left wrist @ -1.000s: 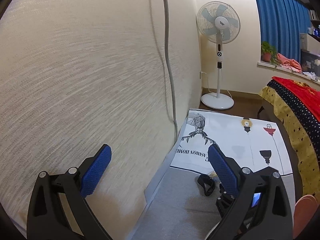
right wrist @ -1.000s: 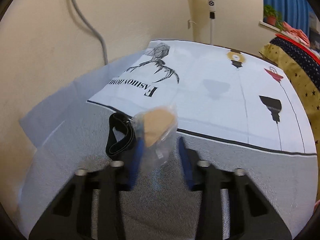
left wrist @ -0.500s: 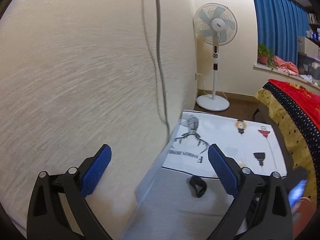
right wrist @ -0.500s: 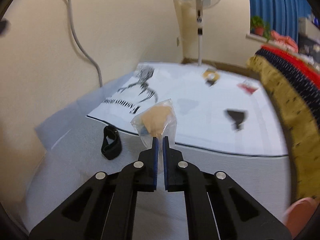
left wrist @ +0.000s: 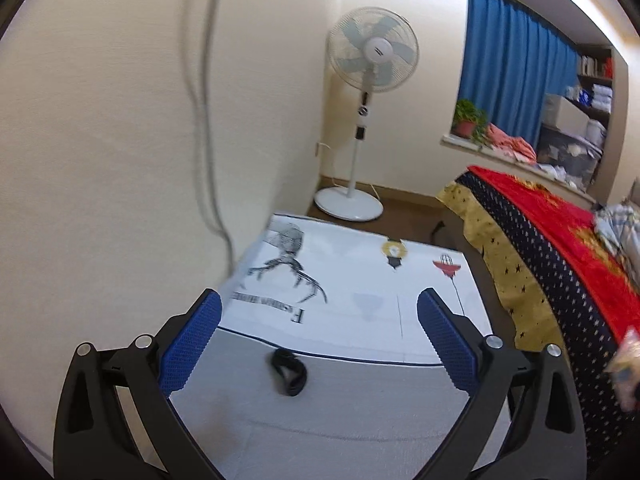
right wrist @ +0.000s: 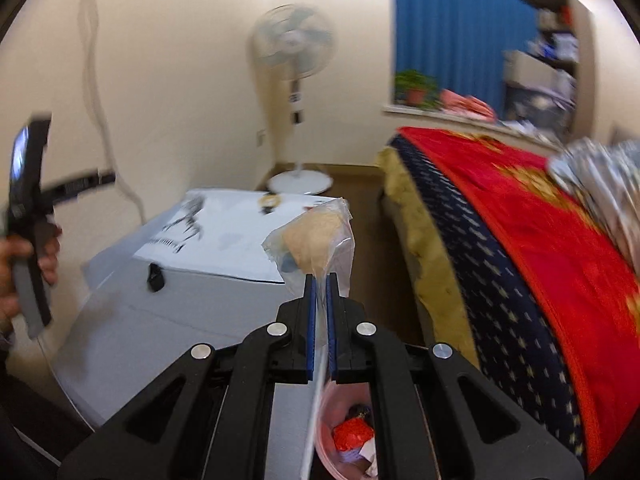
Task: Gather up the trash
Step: 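Grasp the black strap with the left tool while the right tool holds the clear bag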
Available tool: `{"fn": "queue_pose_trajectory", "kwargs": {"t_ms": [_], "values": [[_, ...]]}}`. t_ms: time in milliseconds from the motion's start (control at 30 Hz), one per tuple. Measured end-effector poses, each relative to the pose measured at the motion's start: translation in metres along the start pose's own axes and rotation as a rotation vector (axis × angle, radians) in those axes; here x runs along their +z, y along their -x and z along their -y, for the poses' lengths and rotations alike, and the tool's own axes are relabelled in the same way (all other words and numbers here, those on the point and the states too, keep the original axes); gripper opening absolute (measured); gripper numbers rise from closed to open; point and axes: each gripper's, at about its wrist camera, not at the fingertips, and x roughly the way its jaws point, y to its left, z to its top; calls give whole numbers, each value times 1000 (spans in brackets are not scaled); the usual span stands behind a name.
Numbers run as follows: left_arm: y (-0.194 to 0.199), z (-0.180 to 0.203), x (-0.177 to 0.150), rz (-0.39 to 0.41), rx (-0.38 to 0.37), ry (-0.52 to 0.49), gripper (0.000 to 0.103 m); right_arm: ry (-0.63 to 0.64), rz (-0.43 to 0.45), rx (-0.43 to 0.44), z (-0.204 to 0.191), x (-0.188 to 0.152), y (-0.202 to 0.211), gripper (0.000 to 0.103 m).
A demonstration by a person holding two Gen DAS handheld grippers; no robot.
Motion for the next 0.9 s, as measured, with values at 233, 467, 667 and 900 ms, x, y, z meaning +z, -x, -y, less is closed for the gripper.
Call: {"fn": "queue_pose_trajectory", "kwargs": {"t_ms": [233,467,667,900], "values": [[-82,-3,-66,-23,27,-15,95,-58,-32,-54,46,-6,-6,6],[-132,-20,-90,-100,100,26,94,-73,-60,-83,69,-12,-8,6],[-156,-31,-104,-168,124,31,90,-66,-56,-68,69,-12,-7,6],[-177,-37,-109,-289,134,50,48,-74,-60,-58,69,-13,-6,6]]}}
